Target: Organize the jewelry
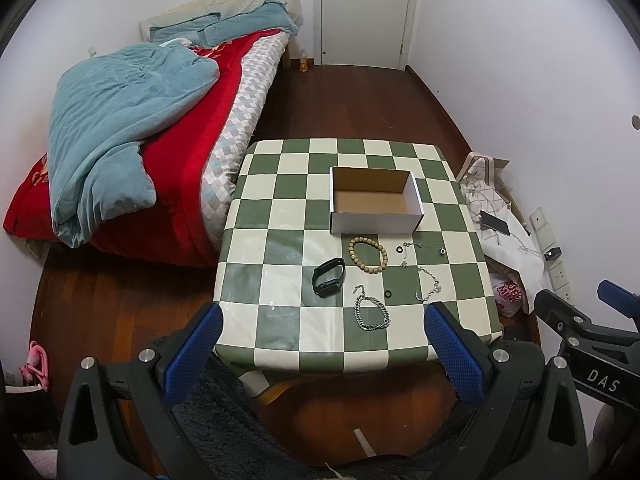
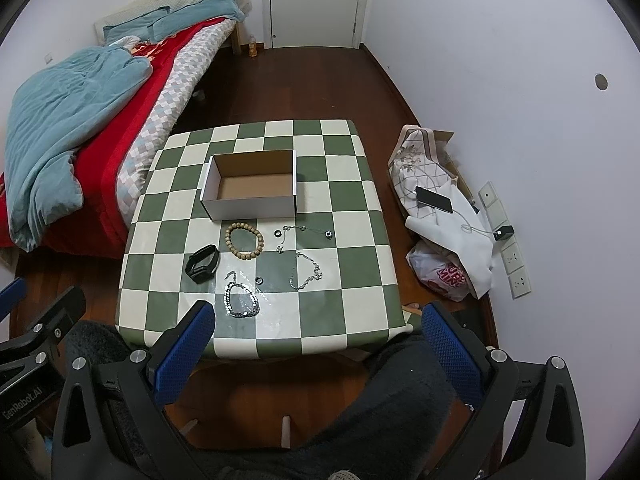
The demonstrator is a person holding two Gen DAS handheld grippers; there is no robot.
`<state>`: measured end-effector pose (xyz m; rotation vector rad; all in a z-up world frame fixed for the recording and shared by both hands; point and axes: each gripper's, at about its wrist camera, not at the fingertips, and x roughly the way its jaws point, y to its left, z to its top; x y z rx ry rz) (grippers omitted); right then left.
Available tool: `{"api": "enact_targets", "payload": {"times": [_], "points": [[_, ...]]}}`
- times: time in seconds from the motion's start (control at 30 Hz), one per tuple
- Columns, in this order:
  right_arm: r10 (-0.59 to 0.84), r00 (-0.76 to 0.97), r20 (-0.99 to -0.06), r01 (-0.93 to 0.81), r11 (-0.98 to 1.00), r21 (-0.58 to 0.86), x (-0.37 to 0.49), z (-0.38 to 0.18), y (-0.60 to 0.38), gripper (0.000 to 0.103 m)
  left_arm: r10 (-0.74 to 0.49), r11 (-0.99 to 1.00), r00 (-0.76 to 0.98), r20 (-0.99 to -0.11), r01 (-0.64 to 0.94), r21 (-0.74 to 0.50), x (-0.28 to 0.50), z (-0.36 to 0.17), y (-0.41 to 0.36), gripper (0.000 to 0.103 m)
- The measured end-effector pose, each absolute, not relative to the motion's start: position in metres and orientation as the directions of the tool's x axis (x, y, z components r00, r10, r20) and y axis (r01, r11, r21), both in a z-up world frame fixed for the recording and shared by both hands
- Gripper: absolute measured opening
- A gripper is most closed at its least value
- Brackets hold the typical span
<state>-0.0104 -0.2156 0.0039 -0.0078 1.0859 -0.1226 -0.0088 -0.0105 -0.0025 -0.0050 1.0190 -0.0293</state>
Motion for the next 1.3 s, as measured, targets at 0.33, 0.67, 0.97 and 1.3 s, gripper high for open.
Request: {"api": "enact_targets", "payload": {"times": [0.33,0.67,0.97,1.3], "points": [[-0.107,0.463,-0.88,0.098,0.993,-0.069,-0.01,0.006,-0.217,0.103,-0.027,1.0,0.527,-0.849,0.025,-0.016,-0.007,-0.003,-0.017,0.103],[-0.107,0.463,-0.88,0.099,0.993,-0.069,-0.008,0.01,-0.218,0.103,-0.027,1.0,0.529,-0.848,0.024,-0.017,-0.004,0.001,-0.014,0.103],[-0.109,0.465,-0.879,0.099,0.993,-0.07,-0.008,0.014,-0.219,0.103,-0.029,1.0,0.531,-0.847,0.025,-0.019,-0.003,0.003,-0.016,0.103],[-0.106,0.468,-0.877,0.097,0.993,-0.068,-0.007,0.019,-0.22,0.103,-0.033,0.999,0.534,-0.845,0.027,-0.022,-0.005,0.009,-0.014,0.103]]}}
